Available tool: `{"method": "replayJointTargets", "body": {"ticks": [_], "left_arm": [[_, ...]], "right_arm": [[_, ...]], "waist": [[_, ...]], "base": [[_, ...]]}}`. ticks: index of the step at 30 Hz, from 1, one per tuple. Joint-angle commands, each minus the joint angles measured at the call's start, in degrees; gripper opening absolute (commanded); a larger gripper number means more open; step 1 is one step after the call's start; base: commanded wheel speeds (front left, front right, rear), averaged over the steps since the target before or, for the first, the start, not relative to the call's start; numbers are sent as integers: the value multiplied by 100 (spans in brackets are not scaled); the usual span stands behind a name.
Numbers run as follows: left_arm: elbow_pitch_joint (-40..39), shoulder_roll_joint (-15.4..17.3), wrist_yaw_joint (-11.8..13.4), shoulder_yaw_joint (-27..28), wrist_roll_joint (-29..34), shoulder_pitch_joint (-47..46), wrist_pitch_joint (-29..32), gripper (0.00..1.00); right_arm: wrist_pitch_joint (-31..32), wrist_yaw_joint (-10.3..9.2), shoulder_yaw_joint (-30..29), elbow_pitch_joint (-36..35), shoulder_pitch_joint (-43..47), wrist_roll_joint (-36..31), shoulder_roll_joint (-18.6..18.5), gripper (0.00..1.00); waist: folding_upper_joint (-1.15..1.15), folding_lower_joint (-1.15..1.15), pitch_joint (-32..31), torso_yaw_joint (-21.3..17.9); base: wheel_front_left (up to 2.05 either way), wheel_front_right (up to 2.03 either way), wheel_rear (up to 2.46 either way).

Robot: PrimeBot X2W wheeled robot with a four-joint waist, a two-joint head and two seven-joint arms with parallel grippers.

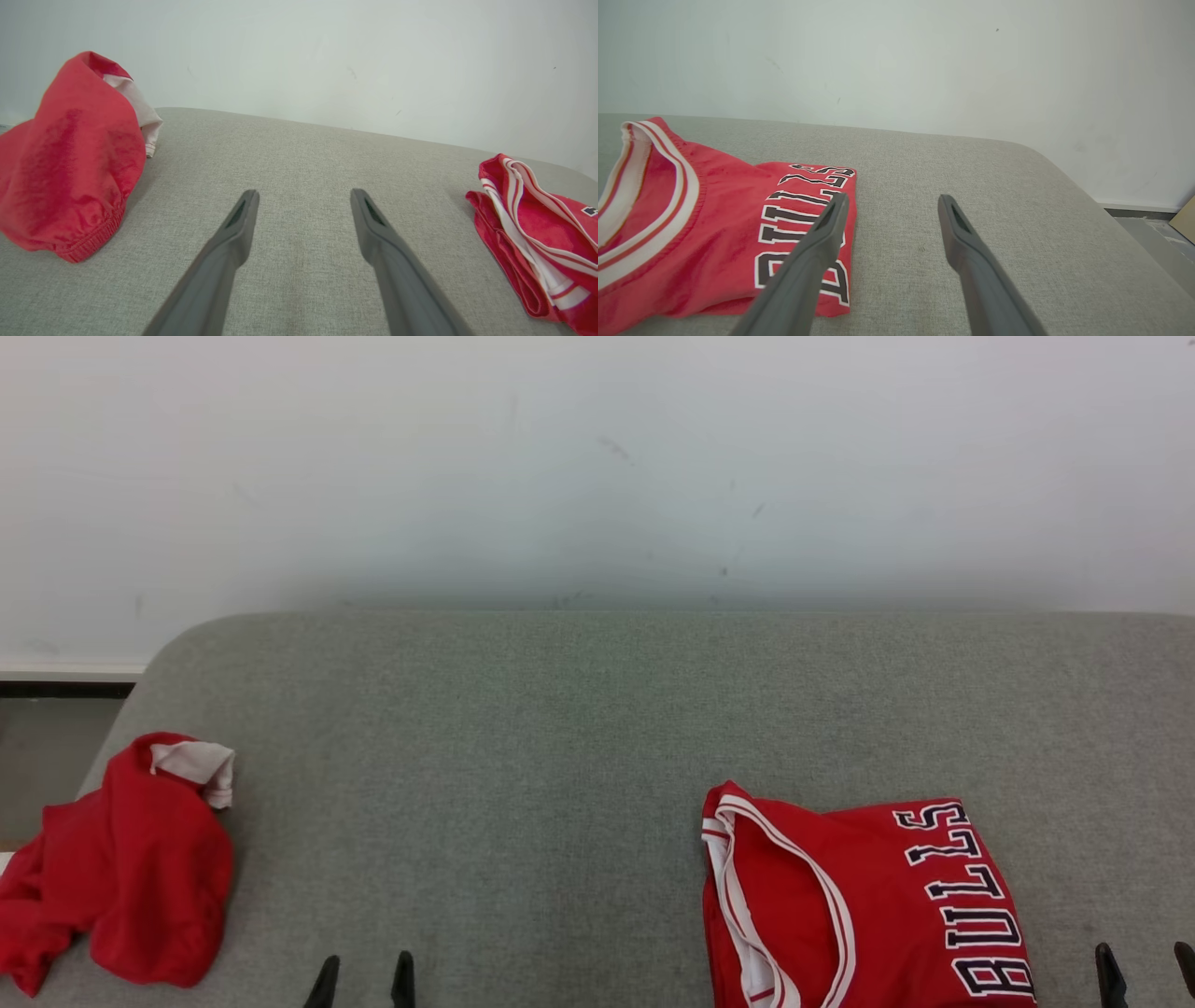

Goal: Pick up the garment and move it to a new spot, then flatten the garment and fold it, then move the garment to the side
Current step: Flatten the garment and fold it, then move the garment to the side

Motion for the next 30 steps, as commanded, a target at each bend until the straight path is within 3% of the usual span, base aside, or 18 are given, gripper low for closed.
{"method": "replayJointTargets", "body": {"ticks": [1,12,17,20,25,30], "left_arm": [[-6,18,0,2,33,-10,-3,100],[-33,17,43,-13,45,24,-3,100],[-35,17,35,-24,58,16,-3,100],[-14,18,22,-55,58,3,-2,100],[47,18,-28,-117,95,-131,-3,100],[114,18,-51,-79,123,-267,-2,100]], "right_arm": [[-14,-13,2,-23,-49,74,-52,100],[-15,-13,199,7,-110,237,-158,100],[165,-12,718,203,-353,1141,-558,100],[1068,-12,1146,93,-645,2231,-858,100],[2885,-13,1312,95,-1202,3915,-1360,100],[4068,-12,1393,438,-1580,4292,-1881,100]], "waist": [[0,0,-5,7],[0,0,-61,80],[0,0,-20,108],[0,0,58,111],[0,0,245,182],[0,0,394,431]], "base": [[0,0,0],[0,0,0],[0,0,0],[0,0,0],[0,0,0],[0,0,0]]}}
